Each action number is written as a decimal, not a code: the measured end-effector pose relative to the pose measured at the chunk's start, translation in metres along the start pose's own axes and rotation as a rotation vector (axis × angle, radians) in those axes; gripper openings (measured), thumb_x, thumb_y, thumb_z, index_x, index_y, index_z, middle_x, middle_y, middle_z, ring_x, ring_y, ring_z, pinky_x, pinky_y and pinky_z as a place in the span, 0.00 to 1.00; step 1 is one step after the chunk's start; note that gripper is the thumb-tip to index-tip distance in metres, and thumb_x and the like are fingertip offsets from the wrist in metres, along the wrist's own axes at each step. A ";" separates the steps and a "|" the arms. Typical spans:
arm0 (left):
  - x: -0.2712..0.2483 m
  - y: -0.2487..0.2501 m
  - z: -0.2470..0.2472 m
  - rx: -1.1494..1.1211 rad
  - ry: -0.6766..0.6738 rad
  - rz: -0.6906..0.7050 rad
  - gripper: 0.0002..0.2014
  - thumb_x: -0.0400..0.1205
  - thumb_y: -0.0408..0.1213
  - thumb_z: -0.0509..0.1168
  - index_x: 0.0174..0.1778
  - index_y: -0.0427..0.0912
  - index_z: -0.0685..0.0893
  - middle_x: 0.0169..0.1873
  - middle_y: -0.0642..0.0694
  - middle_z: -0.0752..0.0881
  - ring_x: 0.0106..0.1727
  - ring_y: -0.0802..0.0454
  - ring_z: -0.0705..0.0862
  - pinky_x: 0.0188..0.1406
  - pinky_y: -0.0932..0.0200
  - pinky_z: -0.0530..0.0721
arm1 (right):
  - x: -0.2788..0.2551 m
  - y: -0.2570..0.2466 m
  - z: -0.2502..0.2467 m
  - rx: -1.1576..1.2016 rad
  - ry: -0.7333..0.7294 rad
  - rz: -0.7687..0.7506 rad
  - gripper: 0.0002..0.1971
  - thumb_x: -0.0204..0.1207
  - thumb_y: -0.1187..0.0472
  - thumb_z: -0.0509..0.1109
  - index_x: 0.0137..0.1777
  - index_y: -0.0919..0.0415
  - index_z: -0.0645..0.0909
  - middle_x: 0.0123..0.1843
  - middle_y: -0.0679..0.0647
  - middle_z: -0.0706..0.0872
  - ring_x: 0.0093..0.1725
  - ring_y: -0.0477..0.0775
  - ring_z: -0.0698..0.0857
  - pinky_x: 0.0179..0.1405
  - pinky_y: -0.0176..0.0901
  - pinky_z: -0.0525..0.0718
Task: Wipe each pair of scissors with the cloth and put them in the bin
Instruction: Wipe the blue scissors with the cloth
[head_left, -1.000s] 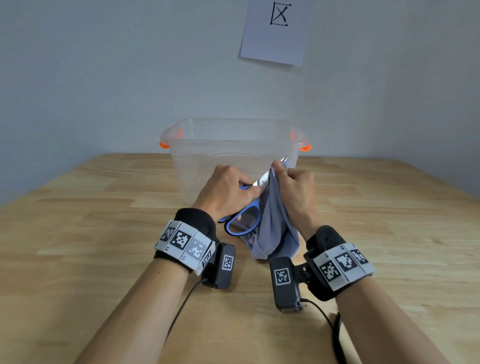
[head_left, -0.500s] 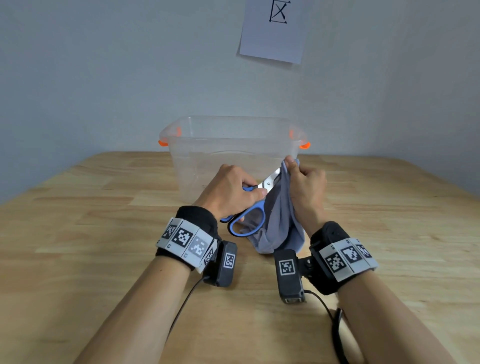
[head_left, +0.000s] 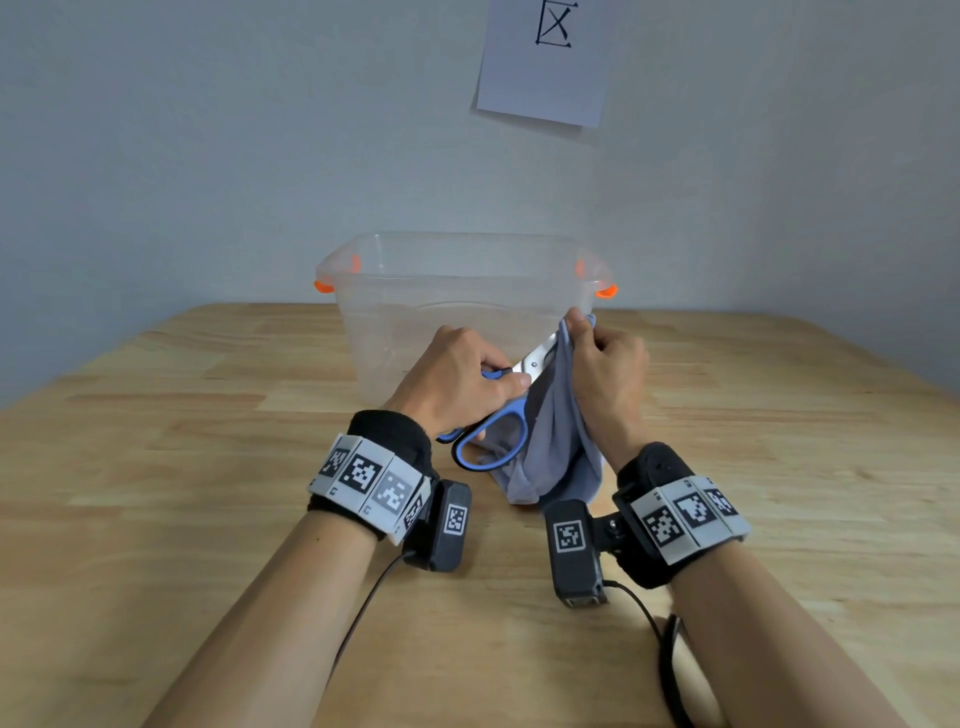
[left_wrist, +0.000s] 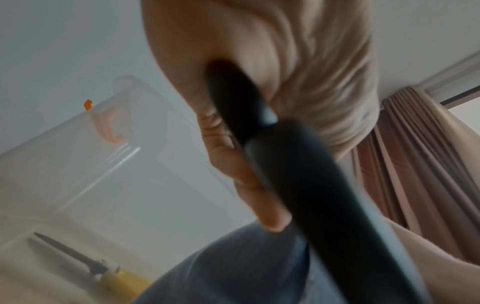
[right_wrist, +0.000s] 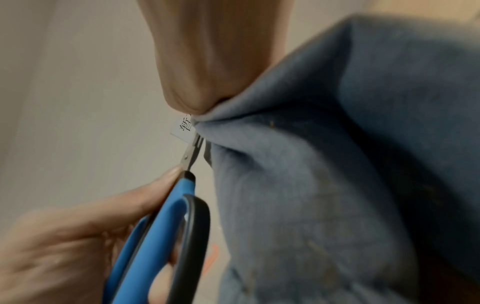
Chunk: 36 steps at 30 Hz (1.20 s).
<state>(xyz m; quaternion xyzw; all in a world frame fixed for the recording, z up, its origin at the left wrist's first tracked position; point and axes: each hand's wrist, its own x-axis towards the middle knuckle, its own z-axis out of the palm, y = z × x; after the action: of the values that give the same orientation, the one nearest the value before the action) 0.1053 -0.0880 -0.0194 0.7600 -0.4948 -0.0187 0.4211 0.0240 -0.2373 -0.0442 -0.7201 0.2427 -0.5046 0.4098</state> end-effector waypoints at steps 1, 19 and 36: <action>0.000 0.000 0.001 0.001 -0.008 0.005 0.19 0.81 0.38 0.73 0.30 0.26 0.86 0.22 0.26 0.77 0.19 0.37 0.83 0.13 0.50 0.80 | 0.001 0.001 -0.001 -0.007 0.003 -0.002 0.32 0.85 0.54 0.67 0.21 0.57 0.57 0.18 0.45 0.59 0.18 0.46 0.59 0.21 0.37 0.55; -0.001 0.003 -0.002 0.063 -0.043 -0.072 0.18 0.82 0.44 0.72 0.33 0.33 0.88 0.27 0.29 0.85 0.19 0.45 0.86 0.23 0.46 0.84 | 0.007 0.007 -0.008 -0.058 0.092 0.087 0.29 0.87 0.56 0.62 0.23 0.59 0.61 0.20 0.50 0.63 0.23 0.47 0.60 0.21 0.40 0.58; 0.004 -0.005 -0.005 -0.012 0.131 -0.138 0.16 0.81 0.40 0.73 0.37 0.29 0.88 0.31 0.30 0.87 0.18 0.47 0.86 0.23 0.40 0.88 | 0.006 -0.003 -0.005 0.289 -0.252 0.242 0.05 0.79 0.64 0.72 0.44 0.62 0.88 0.41 0.57 0.90 0.44 0.55 0.88 0.48 0.51 0.86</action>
<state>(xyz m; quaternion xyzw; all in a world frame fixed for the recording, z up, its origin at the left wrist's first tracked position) 0.1133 -0.0872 -0.0175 0.7891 -0.4127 -0.0008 0.4550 0.0213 -0.2424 -0.0376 -0.6769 0.1994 -0.3875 0.5932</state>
